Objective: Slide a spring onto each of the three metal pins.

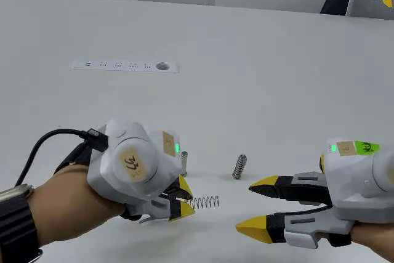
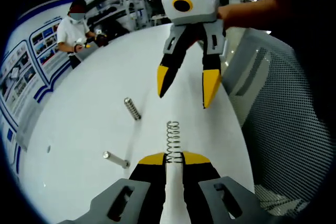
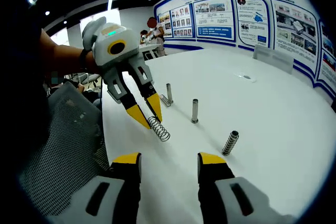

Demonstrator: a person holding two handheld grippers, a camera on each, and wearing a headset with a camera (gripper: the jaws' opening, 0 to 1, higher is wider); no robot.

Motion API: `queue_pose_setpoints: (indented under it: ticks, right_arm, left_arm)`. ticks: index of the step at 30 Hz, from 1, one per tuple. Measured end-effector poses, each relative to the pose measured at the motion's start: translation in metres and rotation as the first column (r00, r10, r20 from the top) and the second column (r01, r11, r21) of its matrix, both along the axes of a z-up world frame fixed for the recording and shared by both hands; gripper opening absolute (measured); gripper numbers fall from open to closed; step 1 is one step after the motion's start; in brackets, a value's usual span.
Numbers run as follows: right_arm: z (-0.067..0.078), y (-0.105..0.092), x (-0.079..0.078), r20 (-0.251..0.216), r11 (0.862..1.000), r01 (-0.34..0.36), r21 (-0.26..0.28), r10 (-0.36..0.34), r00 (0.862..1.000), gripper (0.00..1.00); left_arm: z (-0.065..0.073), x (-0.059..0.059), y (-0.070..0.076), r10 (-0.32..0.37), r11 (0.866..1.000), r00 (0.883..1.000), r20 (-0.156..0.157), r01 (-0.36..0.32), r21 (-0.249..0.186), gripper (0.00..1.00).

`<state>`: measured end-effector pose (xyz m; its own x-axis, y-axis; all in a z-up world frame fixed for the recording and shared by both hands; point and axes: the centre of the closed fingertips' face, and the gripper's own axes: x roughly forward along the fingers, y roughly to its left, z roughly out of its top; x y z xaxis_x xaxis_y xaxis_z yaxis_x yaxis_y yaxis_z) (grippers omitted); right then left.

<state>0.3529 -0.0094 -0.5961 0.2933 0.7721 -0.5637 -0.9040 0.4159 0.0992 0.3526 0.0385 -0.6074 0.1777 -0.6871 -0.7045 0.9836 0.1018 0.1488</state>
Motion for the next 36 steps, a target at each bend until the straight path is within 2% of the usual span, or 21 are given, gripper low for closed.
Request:
queue_pose_setpoints:
  ticks: [11, 20, 31, 36]
  right_arm:
    - [0.003, 0.021, -0.008, -0.014, 0.997, -0.072, 0.013, 0.073, 0.997, 0.34]
    - [0.001, 0.028, -0.015, -0.023, 0.994, -0.11, 0.013, 0.11, 0.994, 0.27]
    - [0.003, 0.029, -0.018, -0.036, 0.993, -0.116, 0.024, 0.117, 0.992, 0.17]
    - [0.008, 0.03, -0.017, -0.039, 0.993, -0.108, 0.048, 0.11, 0.993, 0.13]
  left_arm:
    - [0.013, -0.01, -0.008, -0.025, 0.999, 1.0, 0.016, 0.026, -0.046, 0.1]
    - [0.017, -0.015, -0.013, -0.04, 0.997, 0.999, 0.019, 0.042, -0.072, 0.1]
    - [0.016, -0.019, -0.015, -0.054, 0.995, 0.998, 0.019, 0.055, -0.084, 0.1]
    - [0.017, -0.017, -0.015, -0.051, 0.995, 0.998, 0.022, 0.052, -0.088, 0.1]
